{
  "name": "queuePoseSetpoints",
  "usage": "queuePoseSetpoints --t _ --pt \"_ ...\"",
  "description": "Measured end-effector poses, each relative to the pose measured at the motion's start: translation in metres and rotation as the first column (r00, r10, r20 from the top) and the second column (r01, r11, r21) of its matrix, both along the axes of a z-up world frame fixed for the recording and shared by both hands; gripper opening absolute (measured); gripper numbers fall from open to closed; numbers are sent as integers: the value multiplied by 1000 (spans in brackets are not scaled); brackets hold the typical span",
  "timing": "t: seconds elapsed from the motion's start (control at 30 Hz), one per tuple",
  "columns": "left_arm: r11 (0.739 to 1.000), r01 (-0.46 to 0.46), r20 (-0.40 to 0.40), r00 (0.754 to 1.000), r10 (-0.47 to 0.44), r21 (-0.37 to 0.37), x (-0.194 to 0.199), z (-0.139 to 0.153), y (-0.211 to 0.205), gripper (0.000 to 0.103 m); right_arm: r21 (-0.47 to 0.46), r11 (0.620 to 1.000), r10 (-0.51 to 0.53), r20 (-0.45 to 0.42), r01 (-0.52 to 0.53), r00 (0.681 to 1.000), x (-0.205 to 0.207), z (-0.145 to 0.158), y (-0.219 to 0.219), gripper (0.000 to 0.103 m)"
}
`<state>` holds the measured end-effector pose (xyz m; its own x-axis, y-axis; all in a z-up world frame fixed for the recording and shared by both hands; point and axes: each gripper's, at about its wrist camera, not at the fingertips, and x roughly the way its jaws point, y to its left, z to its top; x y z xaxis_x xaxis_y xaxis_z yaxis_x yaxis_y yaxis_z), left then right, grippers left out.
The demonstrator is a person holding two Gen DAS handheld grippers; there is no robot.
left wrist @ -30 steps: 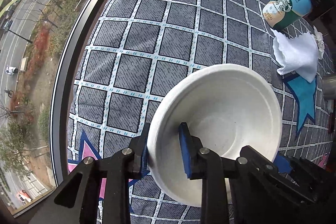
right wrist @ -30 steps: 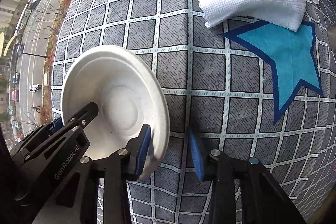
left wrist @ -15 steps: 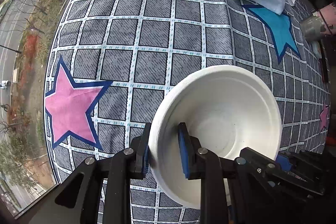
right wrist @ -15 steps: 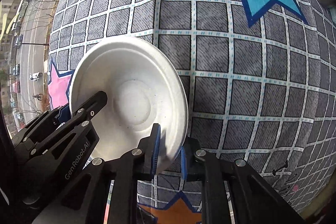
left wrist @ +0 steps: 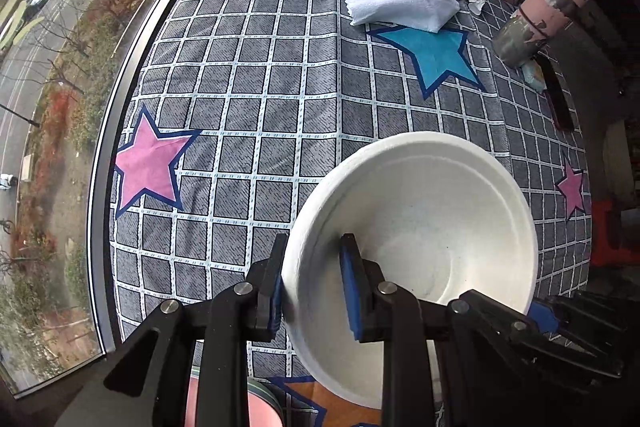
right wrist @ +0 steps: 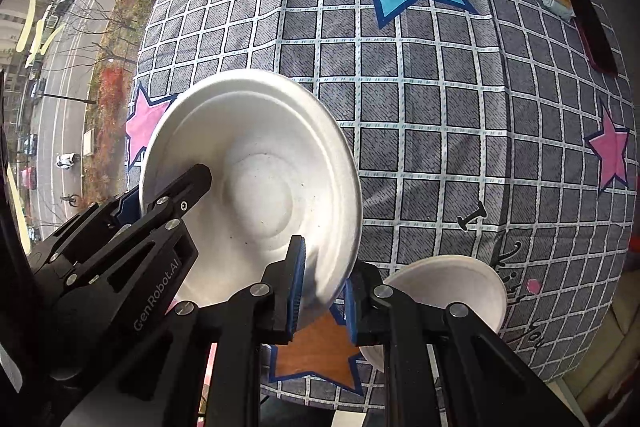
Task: Organize plates and bowls
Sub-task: 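Lower the bowl into the white bowl stack and open the right gripper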
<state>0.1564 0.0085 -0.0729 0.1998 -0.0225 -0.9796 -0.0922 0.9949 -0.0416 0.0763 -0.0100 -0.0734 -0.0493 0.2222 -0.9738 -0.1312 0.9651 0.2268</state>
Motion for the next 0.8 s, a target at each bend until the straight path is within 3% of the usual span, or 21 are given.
queuePoseSetpoints --t 0.33,0.8 --pt "999 27 50 998 -29 30 -48 33 -54 28 25 1000 9 38 -10 999 -47 35 -63 19" --pt "988 136 11 990 -137 74 -77 30 -109 28 30 999 -40 12 40 999 -84 27 -115 19"
